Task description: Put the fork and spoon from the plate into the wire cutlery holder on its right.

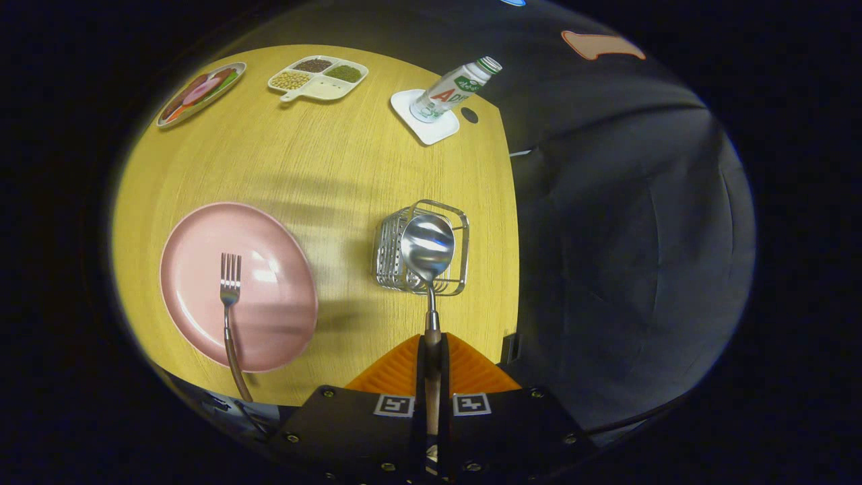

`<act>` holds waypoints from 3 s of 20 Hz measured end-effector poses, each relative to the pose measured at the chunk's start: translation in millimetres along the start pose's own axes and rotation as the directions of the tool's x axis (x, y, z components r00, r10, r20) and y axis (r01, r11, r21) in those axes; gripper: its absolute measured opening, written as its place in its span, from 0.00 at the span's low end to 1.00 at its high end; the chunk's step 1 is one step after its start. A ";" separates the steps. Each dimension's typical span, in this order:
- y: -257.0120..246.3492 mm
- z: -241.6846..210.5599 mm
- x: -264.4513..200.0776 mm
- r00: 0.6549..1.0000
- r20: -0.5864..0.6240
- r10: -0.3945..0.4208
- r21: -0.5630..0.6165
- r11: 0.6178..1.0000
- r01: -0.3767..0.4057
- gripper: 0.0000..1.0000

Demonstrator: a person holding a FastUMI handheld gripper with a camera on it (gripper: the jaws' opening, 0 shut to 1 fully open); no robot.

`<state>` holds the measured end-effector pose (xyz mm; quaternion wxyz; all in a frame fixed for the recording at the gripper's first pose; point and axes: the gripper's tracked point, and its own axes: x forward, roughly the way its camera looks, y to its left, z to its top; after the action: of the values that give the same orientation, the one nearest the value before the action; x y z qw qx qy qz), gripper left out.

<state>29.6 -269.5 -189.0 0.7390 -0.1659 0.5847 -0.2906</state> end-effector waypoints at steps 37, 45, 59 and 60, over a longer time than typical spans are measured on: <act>-29.9 -21.7 -31.9 0.997 -0.032 0.069 0.114 0.991 -0.065 0.27; -12.1 -25.2 -80.2 0.995 0.072 0.063 0.162 0.984 -0.074 0.27; 108.3 -21.2 -99.8 0.955 0.157 0.252 0.103 0.957 -0.270 0.27; 117.6 -20.3 -100.0 0.949 0.160 0.273 0.104 0.951 -0.291 0.27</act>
<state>23.0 -114.0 -186.3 0.8220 -0.0539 0.5283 -0.2056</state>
